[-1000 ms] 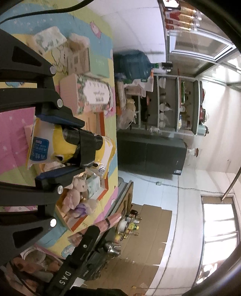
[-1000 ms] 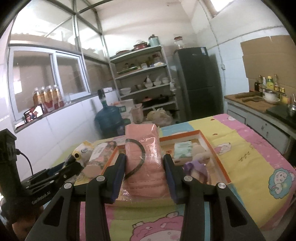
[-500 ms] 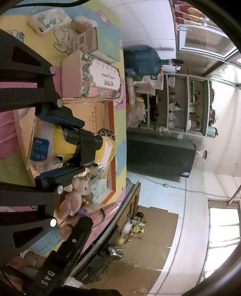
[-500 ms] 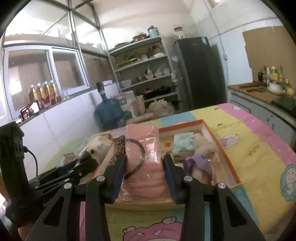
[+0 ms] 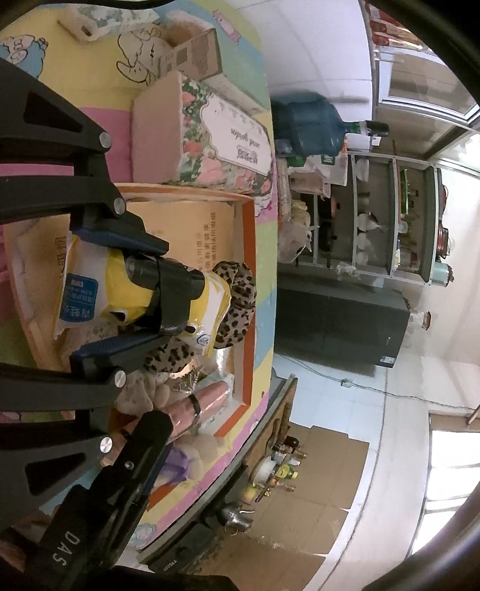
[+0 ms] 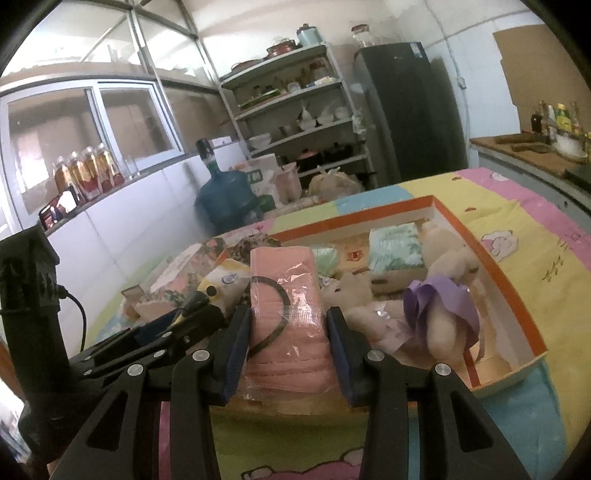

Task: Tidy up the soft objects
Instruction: 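Lower the yellow packet and pink towel into the box lid and open both tools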

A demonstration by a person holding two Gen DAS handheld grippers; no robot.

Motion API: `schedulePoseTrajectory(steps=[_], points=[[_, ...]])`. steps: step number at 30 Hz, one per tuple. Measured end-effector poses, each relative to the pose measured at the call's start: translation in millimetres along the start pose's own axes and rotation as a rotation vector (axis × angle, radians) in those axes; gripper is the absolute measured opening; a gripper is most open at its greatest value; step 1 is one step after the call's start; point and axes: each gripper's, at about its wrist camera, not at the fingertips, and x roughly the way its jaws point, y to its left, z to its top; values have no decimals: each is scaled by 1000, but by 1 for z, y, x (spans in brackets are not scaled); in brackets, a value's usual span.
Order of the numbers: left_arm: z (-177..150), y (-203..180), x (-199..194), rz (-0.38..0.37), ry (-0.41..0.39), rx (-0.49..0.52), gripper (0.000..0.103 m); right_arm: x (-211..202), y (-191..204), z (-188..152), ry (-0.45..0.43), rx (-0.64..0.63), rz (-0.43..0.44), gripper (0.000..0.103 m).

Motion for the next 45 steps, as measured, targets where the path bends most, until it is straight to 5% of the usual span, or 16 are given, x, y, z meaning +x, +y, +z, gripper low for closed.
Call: schedulePoseTrajectory(steps=[14, 20, 23, 26, 45], points=[[6, 9, 15, -42, 79, -45, 44, 19, -12, 3, 27, 0, -80, 44], [7, 6, 1, -18, 34, -18, 76, 14, -15, 3, 14, 19, -60, 47], [8, 8, -13, -6, -18, -19, 88, 6, -20, 4, -5, 49, -31, 57], [11, 10, -25, -4, -49, -23, 89, -3, -21, 5, -26, 70, -10, 67], [9, 61, -116, 117, -213, -61, 90, -51, 37, 12, -117, 0, 30, 69]])
